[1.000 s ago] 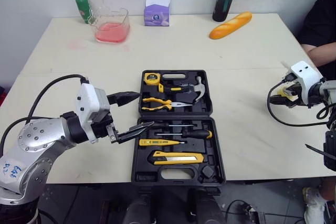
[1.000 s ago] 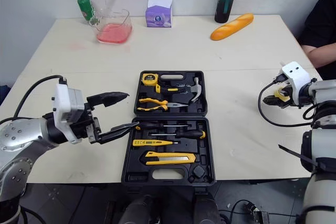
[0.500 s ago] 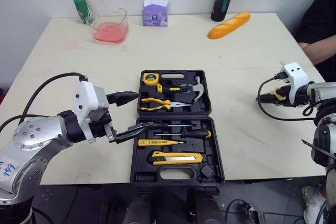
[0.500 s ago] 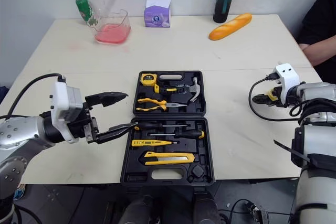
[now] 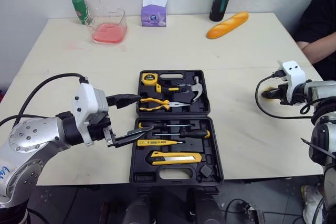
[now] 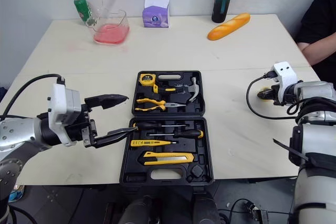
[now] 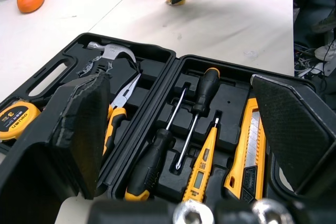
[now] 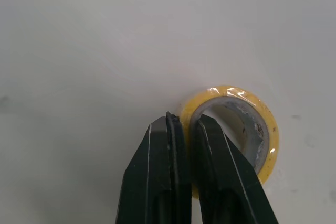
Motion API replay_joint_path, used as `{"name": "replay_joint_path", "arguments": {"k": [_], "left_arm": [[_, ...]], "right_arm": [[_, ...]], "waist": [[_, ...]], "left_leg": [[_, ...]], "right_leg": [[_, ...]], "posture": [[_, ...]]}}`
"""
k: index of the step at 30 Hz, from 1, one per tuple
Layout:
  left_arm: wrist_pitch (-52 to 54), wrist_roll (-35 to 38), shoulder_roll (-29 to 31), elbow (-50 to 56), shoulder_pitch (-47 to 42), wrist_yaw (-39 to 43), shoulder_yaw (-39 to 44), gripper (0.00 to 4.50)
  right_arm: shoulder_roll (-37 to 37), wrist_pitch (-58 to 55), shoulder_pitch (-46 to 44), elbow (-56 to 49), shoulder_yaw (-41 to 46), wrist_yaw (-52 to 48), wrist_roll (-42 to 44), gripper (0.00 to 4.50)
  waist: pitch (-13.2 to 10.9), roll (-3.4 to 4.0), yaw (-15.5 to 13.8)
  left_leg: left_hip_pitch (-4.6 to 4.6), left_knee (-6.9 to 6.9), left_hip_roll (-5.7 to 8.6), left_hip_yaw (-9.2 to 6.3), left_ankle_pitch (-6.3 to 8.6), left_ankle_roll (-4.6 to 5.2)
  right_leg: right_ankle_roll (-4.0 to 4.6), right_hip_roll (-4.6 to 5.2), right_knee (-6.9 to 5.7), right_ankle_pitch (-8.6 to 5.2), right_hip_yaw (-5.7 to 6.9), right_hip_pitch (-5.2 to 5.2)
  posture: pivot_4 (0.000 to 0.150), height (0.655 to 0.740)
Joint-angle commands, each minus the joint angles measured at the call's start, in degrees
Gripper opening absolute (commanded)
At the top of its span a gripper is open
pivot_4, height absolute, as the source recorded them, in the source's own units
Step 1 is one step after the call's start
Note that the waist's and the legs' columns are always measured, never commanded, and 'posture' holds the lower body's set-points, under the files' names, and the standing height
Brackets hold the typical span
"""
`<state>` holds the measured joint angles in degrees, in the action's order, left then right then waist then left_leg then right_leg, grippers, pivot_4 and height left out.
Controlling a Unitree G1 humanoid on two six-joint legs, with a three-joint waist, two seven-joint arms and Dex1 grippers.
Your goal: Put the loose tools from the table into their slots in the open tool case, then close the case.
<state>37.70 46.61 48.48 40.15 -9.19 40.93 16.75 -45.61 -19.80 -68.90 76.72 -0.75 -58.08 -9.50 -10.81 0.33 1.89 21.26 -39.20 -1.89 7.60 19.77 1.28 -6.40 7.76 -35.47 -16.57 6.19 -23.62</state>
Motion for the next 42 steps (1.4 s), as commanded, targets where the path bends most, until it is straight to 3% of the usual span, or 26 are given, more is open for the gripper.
{"name": "replay_joint_path", "arguments": {"k": [1, 6, 12, 18, 25, 38, 42], "left_arm": [[-1.8, 1.4, -0.2, 1.5, -1.2, 2.0, -0.7, 4.50], [-3.5, -1.1, 0.0, 0.6, -1.3, 3.9, -3.5, 4.50], [-6.4, -2.5, -0.2, -1.2, 1.2, 6.9, -2.7, 4.50], [-8.5, -4.2, 0.1, -2.5, 2.2, 9.1, -3.3, 4.50], [-9.9, -6.4, -1.2, -3.8, 0.4, 9.9, -6.1, 4.50], [-8.8, -7.3, -1.4, -5.4, -2.5, 10.5, -8.5, 4.50], [-6.7, -6.1, 0.7, -5.9, -2.6, 12.1, -8.0, 4.50]], "right_arm": [[-3.0, 4.5, -3.1, -4.4, -4.5, -16.6, -2.1, 0.02], [-5.9, 10.5, 2.7, -15.6, -7.1, -29.3, -0.8, 0.02], [-18.4, 1.2, 31.3, -58.5, -4.5, -34.4, 19.7, 0.02], [-20.1, 4.0, 53.0, -75.2, 6.7, -31.1, 27.3, 0.02], [-18.6, 11.2, 62.6, -80.4, 8.1, -26.2, 24.7, 0.02], [-16.1, 15.3, 61.5, -79.4, 3.5, -18.9, 19.8, 0.02], [-17.7, 12.9, 63.7, -83.1, 5.0, -21.0, 23.2, 1.75]], "waist": [[0.0, 0.08, 0.0], [-0.1, 0.11, -0.2], [-0.2, 0.27, -1.6], [-0.2, 0.22, -1.7], [-0.2, 0.19, -1.9], [-0.2, 0.14, -1.8], [-0.1, 0.13, -1.9]], "left_leg": [[0.01, 0.00, 0.01, 0.02, 0.00, 0.00], [0.00, 0.00, 0.00, 0.02, 0.01, -0.01], [0.12, -0.03, 0.00, -0.19, 0.04, -0.06], [-0.18, -0.11, -0.01, 0.00, 0.04, -0.09], [-0.17, -0.11, -0.03, 0.01, 0.03, -0.07], [-0.17, -0.15, -0.04, 0.00, 0.01, -0.05], [-0.14, -0.16, -0.06, -0.02, 0.01, -0.05]], "right_leg": [[0.00, 0.00, 0.01, 0.00, -0.02, -0.01], [0.00, -0.03, 0.00, 0.00, -0.02, -0.02], [0.01, -0.01, 0.07, -0.01, 0.10, -0.02], [0.05, -0.10, 0.08, -0.01, -0.06, 0.06], [0.06, -0.06, 0.03, -0.01, -0.10, 0.05], [0.07, -0.08, -0.05, -0.01, -0.09, 0.05], [0.07, -0.11, -0.05, -0.01, -0.06, 0.05]], "posture": [[0.150, 0.7400], [0.150, 0.7400], [0.150, 0.7400], [0.150, 0.7400], [0.150, 0.7400], [0.150, 0.7400], [0.150, 0.7400]]}}
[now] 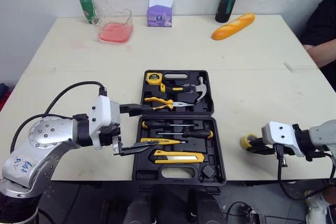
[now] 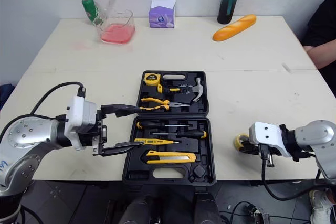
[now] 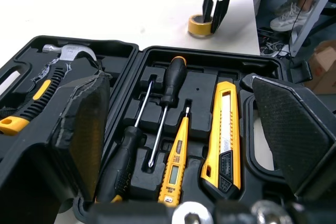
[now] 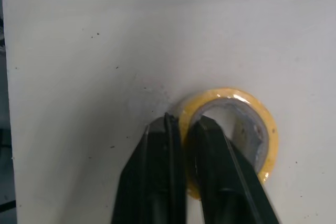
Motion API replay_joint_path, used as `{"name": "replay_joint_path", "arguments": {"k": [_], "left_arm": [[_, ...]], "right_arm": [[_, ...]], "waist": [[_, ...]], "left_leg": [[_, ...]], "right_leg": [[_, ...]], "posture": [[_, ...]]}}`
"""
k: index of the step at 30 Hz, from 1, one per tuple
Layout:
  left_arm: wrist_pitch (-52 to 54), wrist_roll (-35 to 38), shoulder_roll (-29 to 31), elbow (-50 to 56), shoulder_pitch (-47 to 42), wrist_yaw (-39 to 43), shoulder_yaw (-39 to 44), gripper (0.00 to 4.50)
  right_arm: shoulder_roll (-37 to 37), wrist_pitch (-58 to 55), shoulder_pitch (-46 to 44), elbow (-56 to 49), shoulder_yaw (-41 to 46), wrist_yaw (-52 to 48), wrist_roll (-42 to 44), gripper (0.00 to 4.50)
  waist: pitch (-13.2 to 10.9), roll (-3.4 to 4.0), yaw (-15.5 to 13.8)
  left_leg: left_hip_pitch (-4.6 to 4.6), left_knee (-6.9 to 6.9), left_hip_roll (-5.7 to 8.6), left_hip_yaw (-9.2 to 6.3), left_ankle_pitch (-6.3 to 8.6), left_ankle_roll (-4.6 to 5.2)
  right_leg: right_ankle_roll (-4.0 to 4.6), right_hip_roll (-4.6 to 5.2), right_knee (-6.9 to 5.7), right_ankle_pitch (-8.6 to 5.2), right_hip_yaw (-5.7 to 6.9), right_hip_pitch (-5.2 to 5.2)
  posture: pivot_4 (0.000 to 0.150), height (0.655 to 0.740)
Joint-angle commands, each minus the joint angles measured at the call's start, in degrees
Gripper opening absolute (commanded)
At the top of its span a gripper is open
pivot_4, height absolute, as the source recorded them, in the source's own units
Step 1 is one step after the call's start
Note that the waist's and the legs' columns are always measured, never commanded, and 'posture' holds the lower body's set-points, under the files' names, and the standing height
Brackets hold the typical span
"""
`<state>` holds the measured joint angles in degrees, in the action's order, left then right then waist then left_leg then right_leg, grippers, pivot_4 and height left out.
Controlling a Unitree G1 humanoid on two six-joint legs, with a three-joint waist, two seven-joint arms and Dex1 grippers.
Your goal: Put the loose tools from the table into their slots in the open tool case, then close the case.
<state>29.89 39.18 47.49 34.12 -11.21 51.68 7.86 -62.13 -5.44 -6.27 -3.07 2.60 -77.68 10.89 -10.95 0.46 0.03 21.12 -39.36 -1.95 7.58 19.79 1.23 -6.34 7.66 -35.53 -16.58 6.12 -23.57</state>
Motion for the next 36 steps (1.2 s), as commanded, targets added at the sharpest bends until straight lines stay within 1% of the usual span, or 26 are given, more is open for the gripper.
{"name": "replay_joint_path", "arguments": {"k": [1, 2, 7, 13, 17, 18, 20, 23, 27, 28, 29, 30, 31, 36], "left_arm": [[1.8, 2.1, 2.3, -0.4, -0.6, 1.9, 1.8, 4.50], [2.1, 2.6, 2.8, -0.8, -0.7, 2.5, 2.5, 4.50], [1.5, 2.0, 3.7, -2.6, -1.2, 4.9, 2.4, 4.50], [0.2, 2.0, 1.2, -2.8, -2.9, 5.4, 1.0, 4.50], [-0.5, 1.1, 0.0, -3.0, -3.5, 5.4, 0.0, 4.50], [-0.5, 1.0, -0.4, -2.9, -3.6, 5.2, -0.2, 4.50], [-0.5, 0.8, -0.8, -2.6, -3.8, 4.9, -0.7, 4.50], [-0.4, 0.8, -1.1, -2.3, -3.7, 4.8, -0.9, 4.50], [-0.3, 0.7, -1.2, -1.5, -3.4, 4.4, -1.1, 4.50], [-0.2, 0.8, -1.2, -1.3, -3.4, 4.3, -1.1, 4.50], [-0.1, 0.9, -1.2, -1.1, -3.3, 4.2, -1.1, 4.50], [0.0, 0.9, -1.1, -1.0, -3.3, 4.2, -1.1, 4.50], [0.0, 1.0, -1.0, -0.9, -3.3, 4.1, -1.1, 4.50], [0.7, 1.2, -0.7, 0.1, -2.8, 3.5, -0.9, 4.50]], "right_arm": [[-2.2, -3.8, 1.5, -5.1, 2.8, -2.4, 4.5, 2.32], [-3.5, -5.9, 2.1, -6.7, 3.8, -3.4, 6.0, 2.71], [-9.3, -8.0, 6.0, -10.9, 9.3, -7.6, 8.2, 2.71], [-14.4, -11.3, 6.8, -12.4, 12.2, -9.7, 8.5, 2.71], [-17.1, -12.9, 6.8, -14.7, 11.1, -9.0, 7.2, 2.71], [-17.5, -14.6, 6.0, -16.0, 10.0, -7.6, 6.9, 2.71], [-18.3, -14.5, 5.1, -18.0, 7.6, -6.3, 4.7, 2.71], [-17.3, -14.5, 2.6, -18.2, 4.4, -3.0, 1.4, 2.71], [-16.6, -17.3, 1.4, -20.6, 0.6, -2.7, 1.6, 2.71], [-16.2, -17.3, 1.0, -20.9, -0.1, -2.4, 1.4, 3.27], [-15.9, -17.4, 0.7, -21.1, -0.5, -2.1, 1.3, 3.63], [-15.7, -17.3, 0.2, -21.2, -1.0, -1.9, 1.2, 4.13], [-15.5, -17.3, -0.1, -21.2, -1.3, -1.8, 1.1, 4.47], [-15.6, -18.3, -1.4, -21.4, -3.5, -2.2, 1.3, 4.47]], "waist": [[0.0, 0.00, 0.0], [0.0, 0.00, 0.0], [0.0, -0.01, -0.2], [0.0, -0.11, -0.1], [0.0, -0.12, -0.1], [0.0, -0.16, -0.1], [0.0, -0.17, -0.1], [0.0, -0.18, 0.0], [0.0, -0.18, 0.0], [0.0, -0.18, 0.0], [0.0, -0.18, 0.0], [0.0, -0.18, 0.0], [0.0, -0.18, 0.0], [0.0, -0.18, 0.0]], "left_leg": [[0.00, 0.00, 0.01, 0.00, 0.00, 0.00], [0.01, 0.00, 0.01, 0.00, 0.00, 0.00], [0.02, -0.03, 0.02, -0.02, 0.01, 0.04], [0.03, -0.03, 0.01, -0.04, 0.01, 0.04], [0.03, -0.04, -0.01, -0.03, 0.01, 0.03], [0.02, -0.04, 0.00, -0.03, 0.01, 0.03], [0.02, -0.04, -0.02, -0.04, 0.01, 0.03], [0.03, -0.04, -0.01, -0.03, 0.01, 0.03], [0.04, -0.05, 0.00, -0.03, 0.01, 0.03], [0.04, -0.05, -0.01, -0.03, 0.01, 0.03], [0.05, -0.05, 0.00, -0.04, 0.01, 0.03], [0.05, -0.06, 0.00, -0.04, 0.01, 0.03], [0.06, -0.10, 0.01, -0.04, 0.01, 0.03], [0.07, -0.17, 0.00, -0.05, 0.02, 0.04]], "right_leg": [[0.00, 0.00, 0.00, 0.00, 0.00, 0.00], [0.00, 0.01, 0.00, 0.00, 0.00, -0.01], [0.00, 0.06, 0.01, 0.00, 0.00, 0.00], [0.00, 0.04, 0.02, 0.00, 0.01, 0.01], [0.01, 0.04, 0.01, 0.00, 0.01, 0.01], [0.00, 0.04, 0.01, 0.00, 0.00, 0.00], [0.01, 0.03, 0.01, -0.01, 0.00, 0.01], [0.01, 0.05, 0.02, -0.01, -0.01, -0.01], [0.01, 0.04, 0.01, -0.01, 0.00, -0.02], [0.01, 0.04, 0.01, -0.01, 0.00, -0.02], [0.01, 0.04, 0.01, -0.01, 0.00, -0.02], [0.01, 0.05, 0.01, -0.01, 0.00, -0.01], [0.01, 0.06, 0.01, -0.01, 0.00, -0.01], [0.01, 0.06, 0.02, -0.01, 0.00, -0.01]], "posture": [[0.150, 0.7400], [0.150, 0.7400], [0.150, 0.7400], [0.150, 0.7400], [0.150, 0.7400], [0.150, 0.7400], [0.150, 0.7400], [0.150, 0.7400], [0.150, 0.7400], [0.150, 0.7400], [0.150, 0.7400], [0.150, 0.7400], [0.150, 0.7400], [0.150, 0.7400]]}}
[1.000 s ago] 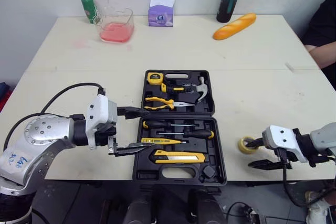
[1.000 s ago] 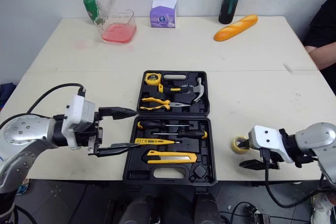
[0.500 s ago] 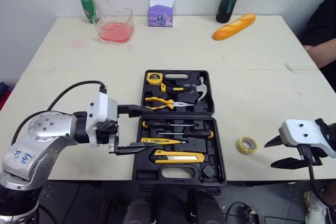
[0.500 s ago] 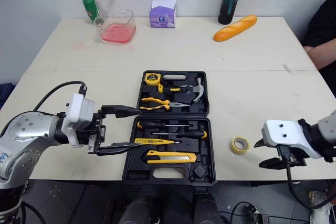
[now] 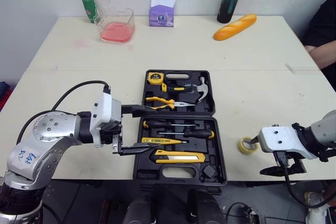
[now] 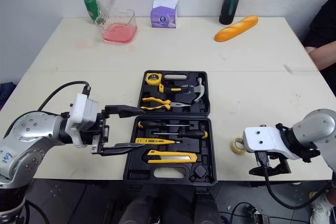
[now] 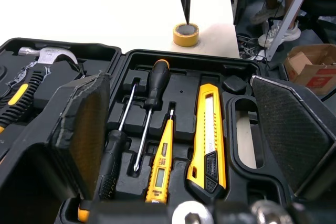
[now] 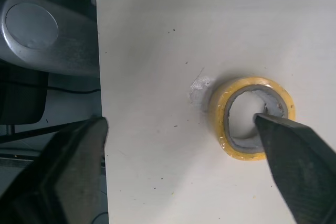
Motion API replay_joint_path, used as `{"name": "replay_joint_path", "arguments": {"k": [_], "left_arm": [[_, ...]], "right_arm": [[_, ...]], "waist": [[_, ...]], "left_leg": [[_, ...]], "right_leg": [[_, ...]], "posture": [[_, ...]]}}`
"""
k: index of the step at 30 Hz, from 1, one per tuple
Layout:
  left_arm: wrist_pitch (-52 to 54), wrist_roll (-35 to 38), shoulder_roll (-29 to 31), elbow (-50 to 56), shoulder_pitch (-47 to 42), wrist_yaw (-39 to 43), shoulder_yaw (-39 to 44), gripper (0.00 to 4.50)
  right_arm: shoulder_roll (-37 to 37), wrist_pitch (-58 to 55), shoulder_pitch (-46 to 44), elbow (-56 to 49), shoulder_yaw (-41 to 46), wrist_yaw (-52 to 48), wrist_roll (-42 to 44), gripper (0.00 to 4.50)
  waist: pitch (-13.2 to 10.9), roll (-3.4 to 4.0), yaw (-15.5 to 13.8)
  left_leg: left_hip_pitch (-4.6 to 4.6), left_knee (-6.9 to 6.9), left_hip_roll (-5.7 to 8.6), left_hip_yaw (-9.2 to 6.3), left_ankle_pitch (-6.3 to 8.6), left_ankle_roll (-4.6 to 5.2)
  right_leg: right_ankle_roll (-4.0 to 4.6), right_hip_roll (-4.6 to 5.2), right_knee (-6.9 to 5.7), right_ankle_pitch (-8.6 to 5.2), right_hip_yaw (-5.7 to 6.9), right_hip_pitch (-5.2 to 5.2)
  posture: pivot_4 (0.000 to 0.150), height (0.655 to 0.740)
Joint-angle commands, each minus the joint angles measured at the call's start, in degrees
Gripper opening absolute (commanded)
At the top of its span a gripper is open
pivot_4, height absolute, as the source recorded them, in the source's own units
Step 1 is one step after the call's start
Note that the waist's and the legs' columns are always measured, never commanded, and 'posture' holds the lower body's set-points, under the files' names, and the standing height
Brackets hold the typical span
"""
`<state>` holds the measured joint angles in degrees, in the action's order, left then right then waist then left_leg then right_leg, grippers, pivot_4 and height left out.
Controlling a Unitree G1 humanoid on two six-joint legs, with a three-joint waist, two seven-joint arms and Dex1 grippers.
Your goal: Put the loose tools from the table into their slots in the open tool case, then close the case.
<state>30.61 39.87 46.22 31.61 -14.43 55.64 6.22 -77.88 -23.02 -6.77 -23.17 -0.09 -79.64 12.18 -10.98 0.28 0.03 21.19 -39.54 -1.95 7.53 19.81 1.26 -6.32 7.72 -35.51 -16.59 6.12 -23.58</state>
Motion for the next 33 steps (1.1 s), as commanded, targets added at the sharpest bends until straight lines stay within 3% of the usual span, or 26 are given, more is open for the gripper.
{"name": "replay_joint_path", "arguments": {"k": [1, 26, 29, 33], "left_arm": [[0.1, 0.6, 0.5, 2.8, 0.4, -0.6, 0.8, 4.50], [0.6, 1.1, 1.3, 4.6, 1.6, -1.5, 1.6, 4.50], [0.5, 1.2, 1.5, 4.7, 1.8, -1.4, 1.7, 4.50], [0.3, 2.0, 1.8, 4.8, 2.2, -0.1, 1.7, 4.50]], "right_arm": [[0.2, -0.7, -1.0, -1.1, -1.3, -0.4, -0.3, 4.47], [4.8, 1.5, -8.5, 4.1, -11.8, -0.5, -8.6, 4.47], [5.1, 1.5, -9.6, 4.3, -12.3, -0.6, -9.2, 3.63], [4.6, 2.6, -10.5, 4.9, -13.1, -1.6, -10.1, 1.71]], "waist": [[0.0, 0.00, 0.0], [0.0, -0.01, 0.0], [0.0, -0.01, 0.0], [0.0, -0.01, 0.0]], "left_leg": [[0.00, 0.00, 0.00, 0.00, 0.00, 0.00], [0.01, -0.09, -0.02, 0.00, 0.01, 0.00], [0.02, -0.09, -0.02, 0.00, 0.01, 0.00], [0.02, -0.09, -0.01, 0.00, 0.01, 0.00]], "right_leg": [[0.00, 0.00, 0.00, 0.00, 0.00, 0.00], [0.01, -0.02, -0.03, 0.00, 0.00, 0.00], [0.01, -0.02, -0.03, 0.00, 0.01, 0.00], [0.01, -0.01, -0.03, 0.00, 0.00, 0.00]], "posture": [[0.150, 0.7400], [0.150, 0.7400], [0.150, 0.7400], [0.150, 0.7400]]}}
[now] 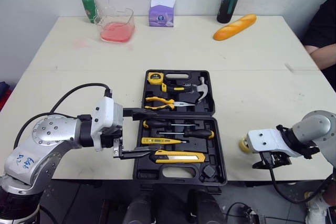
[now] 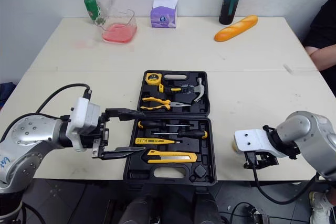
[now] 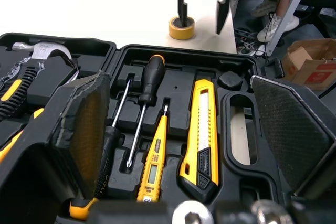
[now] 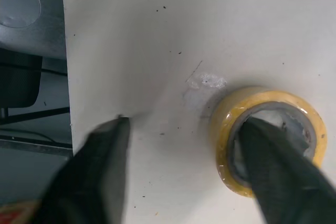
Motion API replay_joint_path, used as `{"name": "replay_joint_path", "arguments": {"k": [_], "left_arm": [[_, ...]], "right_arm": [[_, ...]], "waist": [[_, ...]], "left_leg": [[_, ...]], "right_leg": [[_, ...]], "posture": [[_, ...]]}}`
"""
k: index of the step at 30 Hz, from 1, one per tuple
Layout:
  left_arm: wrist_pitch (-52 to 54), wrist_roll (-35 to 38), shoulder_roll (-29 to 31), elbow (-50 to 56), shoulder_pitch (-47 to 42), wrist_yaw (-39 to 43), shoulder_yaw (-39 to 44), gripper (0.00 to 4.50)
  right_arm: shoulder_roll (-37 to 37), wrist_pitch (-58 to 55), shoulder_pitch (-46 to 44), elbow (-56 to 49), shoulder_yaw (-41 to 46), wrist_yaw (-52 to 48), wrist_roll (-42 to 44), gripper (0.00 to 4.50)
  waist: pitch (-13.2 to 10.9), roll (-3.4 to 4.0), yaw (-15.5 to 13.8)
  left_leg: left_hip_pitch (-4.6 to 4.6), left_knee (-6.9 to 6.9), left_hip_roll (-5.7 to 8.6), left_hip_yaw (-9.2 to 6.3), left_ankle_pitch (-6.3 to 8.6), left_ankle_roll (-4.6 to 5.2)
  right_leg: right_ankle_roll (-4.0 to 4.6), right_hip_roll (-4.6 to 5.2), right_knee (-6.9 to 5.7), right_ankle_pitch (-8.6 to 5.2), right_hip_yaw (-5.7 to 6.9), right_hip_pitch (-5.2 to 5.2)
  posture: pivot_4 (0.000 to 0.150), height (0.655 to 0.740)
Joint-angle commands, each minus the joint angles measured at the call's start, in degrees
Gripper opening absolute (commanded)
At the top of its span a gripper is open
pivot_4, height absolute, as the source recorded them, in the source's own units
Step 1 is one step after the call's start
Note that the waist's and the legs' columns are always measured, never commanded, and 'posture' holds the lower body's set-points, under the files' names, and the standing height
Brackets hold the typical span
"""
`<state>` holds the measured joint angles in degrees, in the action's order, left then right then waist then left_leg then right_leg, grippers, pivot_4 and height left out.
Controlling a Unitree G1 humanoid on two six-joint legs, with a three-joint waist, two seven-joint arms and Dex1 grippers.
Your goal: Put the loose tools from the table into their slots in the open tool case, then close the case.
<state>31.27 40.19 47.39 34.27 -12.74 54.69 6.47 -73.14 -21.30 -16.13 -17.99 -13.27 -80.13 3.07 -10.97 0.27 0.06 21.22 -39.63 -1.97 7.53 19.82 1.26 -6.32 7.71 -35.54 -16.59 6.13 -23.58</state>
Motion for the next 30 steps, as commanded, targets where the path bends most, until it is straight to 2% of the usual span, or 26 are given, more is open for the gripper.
{"name": "replay_joint_path", "arguments": {"k": [1, 3, 4, 9, 15, 20, 30], "left_arm": [[-0.2, 2.0, 0.8, 2.1, 0.5, 1.2, 1.4, 4.50], [-0.8, 1.9, 0.7, 2.2, 0.5, 1.9, 1.4, 4.50], [-1.4, 1.6, 0.5, 2.2, 0.5, 2.1, 1.3, 4.50], [-6.1, -2.4, 1.7, 2.0, 4.6, 5.1, 1.6, 4.50], [-12.5, -5.2, 0.0, 0.7, 8.6, 6.1, 2.2, 4.50], [-11.8, -5.5, 0.9, 1.2, 12.7, 6.0, 2.3, 4.50], [-10.3, -4.7, 1.1, 3.8, 16.0, 4.5, 2.7, 4.50]], "right_arm": [[0.0, 1.3, -1.6, 0.1, -0.1, -1.3, -1.2, 1.13], [0.3, 2.2, -2.7, 0.8, -0.3, -1.9, -1.7, 0.13], [0.5, 2.6, -3.2, 1.0, -0.4, -2.1, -1.8, 0.01], [2.5, 1.9, -9.3, -1.9, -1.0, -5.5, 0.3, 0.01], [6.3, -0.7, -14.5, -7.8, -3.1, -10.1, 5.4, 0.01], [11.1, 2.3, -20.4, -8.0, -8.6, -12.3, 5.2, 0.01], [7.6, 2.4, -22.3, -12.5, -17.3, -12.4, 11.5, 0.01]], "waist": [[0.0, 0.00, 0.0], [0.0, 0.00, 0.0], [0.0, 0.00, 0.0], [0.0, 0.01, 0.3], [0.0, 0.01, 0.2], [0.0, -0.01, 0.2], [0.0, -0.02, 0.2]], "left_leg": [[0.00, 0.00, 0.00, 0.00, 0.00, 0.00], [0.00, 0.00, 0.00, 0.00, 0.00, 0.00], [0.00, 0.00, 0.00, 0.00, 0.00, 0.00], [-0.01, -0.01, 0.00, 0.03, 0.01, -0.02], [0.00, -0.02, -0.11, 0.00, 0.05, -0.08], [0.01, -0.09, -0.09, -0.01, 0.08, -0.04], [0.07, -0.12, -0.09, -0.07, 0.11, -0.02]], "right_leg": [[0.00, 0.00, 0.00, 0.00, 0.00, 0.00], [0.00, 0.00, 0.00, 0.00, 0.00, 0.00], [0.00, -0.01, 0.00, 0.00, 0.00, 0.00], [0.00, -0.02, 0.00, 0.00, -0.01, -0.02], [0.08, -0.07, -0.04, -0.05, 0.02, -0.05], [0.09, -0.03, -0.07, -0.05, 0.02, -0.04], [0.10, 0.01, -0.06, -0.05, 0.08, -0.05]], "posture": [[0.150, 0.7400], [0.150, 0.7400], [0.150, 0.7400], [0.150, 0.7400], [0.150, 0.7400], [0.150, 0.7400], [0.150, 0.7400]]}}
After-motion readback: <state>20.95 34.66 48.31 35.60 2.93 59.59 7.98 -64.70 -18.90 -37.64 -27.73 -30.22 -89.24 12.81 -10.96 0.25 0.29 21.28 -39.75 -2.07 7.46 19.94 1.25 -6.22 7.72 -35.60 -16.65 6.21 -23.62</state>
